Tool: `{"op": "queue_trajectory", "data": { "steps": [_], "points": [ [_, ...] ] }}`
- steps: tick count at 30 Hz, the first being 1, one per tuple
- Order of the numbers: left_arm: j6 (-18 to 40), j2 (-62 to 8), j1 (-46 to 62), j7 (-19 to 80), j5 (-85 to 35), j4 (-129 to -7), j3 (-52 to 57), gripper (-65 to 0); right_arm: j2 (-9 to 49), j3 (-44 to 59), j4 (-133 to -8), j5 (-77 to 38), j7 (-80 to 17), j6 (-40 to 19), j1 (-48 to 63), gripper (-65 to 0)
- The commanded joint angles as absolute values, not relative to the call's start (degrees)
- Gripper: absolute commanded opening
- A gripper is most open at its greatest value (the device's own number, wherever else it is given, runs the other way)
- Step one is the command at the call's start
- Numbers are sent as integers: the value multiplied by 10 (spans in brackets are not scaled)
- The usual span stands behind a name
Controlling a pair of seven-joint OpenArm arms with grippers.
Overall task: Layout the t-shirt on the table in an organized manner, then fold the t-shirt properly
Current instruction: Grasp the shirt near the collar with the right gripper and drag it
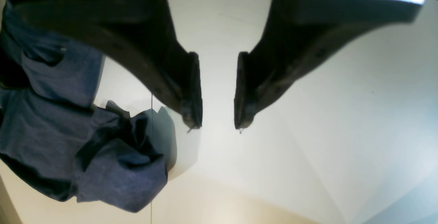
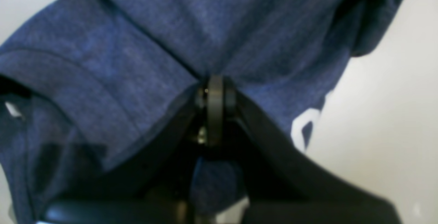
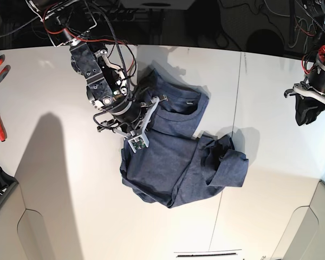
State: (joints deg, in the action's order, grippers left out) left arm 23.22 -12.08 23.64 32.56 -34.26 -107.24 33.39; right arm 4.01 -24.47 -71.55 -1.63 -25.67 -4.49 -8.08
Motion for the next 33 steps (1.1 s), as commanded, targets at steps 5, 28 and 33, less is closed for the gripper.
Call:
{"op": "queue_trajectory", "data": {
  "steps": [5, 28, 33],
  "points": [
    [238, -127, 235, 311, -352, -1082, 336, -452, 43, -243, -735, -15, -220, -22, -92, -595],
    [238, -127, 232, 311, -351, -1082, 336, -452, 39, -241, -792, 73, -147, 98, -131, -336],
    [238, -127, 228, 311, -352, -1081, 336, -452, 36, -208, -779, 82, -161, 99, -139, -336]
  ]
}}
